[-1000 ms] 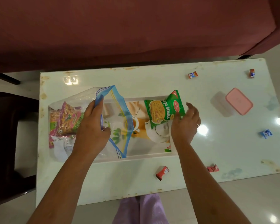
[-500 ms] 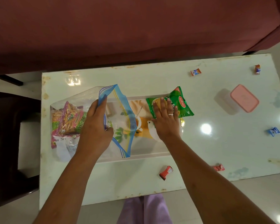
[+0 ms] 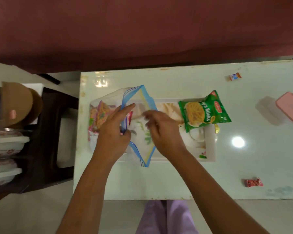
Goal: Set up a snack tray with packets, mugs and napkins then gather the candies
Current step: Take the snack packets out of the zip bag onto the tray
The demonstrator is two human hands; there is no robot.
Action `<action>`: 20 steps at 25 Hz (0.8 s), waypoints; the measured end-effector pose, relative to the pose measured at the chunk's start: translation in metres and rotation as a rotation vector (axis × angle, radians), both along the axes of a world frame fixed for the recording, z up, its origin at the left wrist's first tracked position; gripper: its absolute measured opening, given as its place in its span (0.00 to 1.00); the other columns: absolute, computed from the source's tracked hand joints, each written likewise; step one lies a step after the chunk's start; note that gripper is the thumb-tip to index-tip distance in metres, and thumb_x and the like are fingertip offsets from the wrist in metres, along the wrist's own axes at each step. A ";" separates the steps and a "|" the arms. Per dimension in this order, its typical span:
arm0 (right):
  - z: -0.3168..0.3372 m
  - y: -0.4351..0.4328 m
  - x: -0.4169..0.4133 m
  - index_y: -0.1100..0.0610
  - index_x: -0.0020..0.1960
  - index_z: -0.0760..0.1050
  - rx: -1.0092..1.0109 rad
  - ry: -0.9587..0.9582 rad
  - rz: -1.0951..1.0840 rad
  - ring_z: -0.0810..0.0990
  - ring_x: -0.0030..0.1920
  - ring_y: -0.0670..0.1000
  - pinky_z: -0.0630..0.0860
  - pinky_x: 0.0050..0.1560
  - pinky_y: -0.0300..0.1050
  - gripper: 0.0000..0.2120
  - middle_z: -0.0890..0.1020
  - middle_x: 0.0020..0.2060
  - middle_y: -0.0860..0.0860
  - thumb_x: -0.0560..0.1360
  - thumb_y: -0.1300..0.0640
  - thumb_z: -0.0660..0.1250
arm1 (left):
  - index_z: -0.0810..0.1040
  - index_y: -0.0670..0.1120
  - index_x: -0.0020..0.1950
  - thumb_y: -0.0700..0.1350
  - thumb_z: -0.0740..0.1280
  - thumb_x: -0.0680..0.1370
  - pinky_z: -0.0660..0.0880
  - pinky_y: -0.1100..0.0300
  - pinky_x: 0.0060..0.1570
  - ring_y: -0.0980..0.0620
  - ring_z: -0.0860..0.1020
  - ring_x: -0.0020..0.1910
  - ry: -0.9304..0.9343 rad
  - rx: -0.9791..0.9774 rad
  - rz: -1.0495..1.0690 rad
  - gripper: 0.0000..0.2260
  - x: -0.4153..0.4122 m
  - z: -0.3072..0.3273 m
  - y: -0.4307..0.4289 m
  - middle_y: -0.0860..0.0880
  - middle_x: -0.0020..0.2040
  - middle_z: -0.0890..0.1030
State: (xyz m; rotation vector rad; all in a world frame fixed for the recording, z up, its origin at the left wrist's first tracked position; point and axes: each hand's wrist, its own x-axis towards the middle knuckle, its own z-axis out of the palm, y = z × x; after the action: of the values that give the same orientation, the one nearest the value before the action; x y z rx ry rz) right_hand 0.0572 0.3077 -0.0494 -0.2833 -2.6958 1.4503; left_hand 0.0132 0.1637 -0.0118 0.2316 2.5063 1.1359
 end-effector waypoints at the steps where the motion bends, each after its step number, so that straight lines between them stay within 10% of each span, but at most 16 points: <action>1: 0.000 -0.019 -0.005 0.61 0.57 0.77 0.021 -0.088 0.176 0.80 0.52 0.58 0.75 0.53 0.48 0.14 0.82 0.51 0.59 0.74 0.63 0.58 | 0.71 0.57 0.67 0.28 0.64 0.72 0.73 0.77 0.44 0.63 0.72 0.58 -0.017 0.020 0.037 0.30 0.002 0.005 -0.008 0.59 0.69 0.68; 7: -0.039 -0.090 -0.058 0.52 0.76 0.48 0.407 -0.492 0.446 0.68 0.66 0.65 0.73 0.57 0.57 0.33 0.50 0.75 0.58 0.77 0.63 0.62 | 0.74 0.61 0.63 0.33 0.63 0.77 0.80 0.48 0.51 0.52 0.77 0.61 -0.062 0.151 0.248 0.24 0.013 0.012 -0.044 0.55 0.65 0.75; 9: -0.045 -0.099 -0.065 0.50 0.76 0.47 0.443 -0.520 0.407 0.68 0.65 0.64 0.74 0.54 0.56 0.37 0.55 0.73 0.57 0.75 0.59 0.65 | 0.74 0.61 0.63 0.34 0.62 0.78 0.81 0.49 0.50 0.52 0.77 0.60 -0.048 0.154 0.258 0.23 0.012 0.011 -0.049 0.55 0.64 0.75; 20: 0.025 -0.039 -0.010 0.53 0.60 0.74 0.209 -0.282 0.061 0.74 0.45 0.51 0.66 0.41 0.40 0.27 0.71 0.48 0.51 0.62 0.65 0.72 | 0.74 0.54 0.65 0.43 0.68 0.75 0.68 0.64 0.60 0.55 0.62 0.67 0.171 -0.080 0.145 0.19 0.008 0.006 -0.053 0.52 0.71 0.66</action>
State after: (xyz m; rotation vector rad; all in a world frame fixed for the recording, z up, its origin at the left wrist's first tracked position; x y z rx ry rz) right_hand 0.0469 0.2685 -0.0245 -0.4241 -3.0748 1.2071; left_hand 0.0215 0.1106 -0.0055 0.1311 2.7519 1.1093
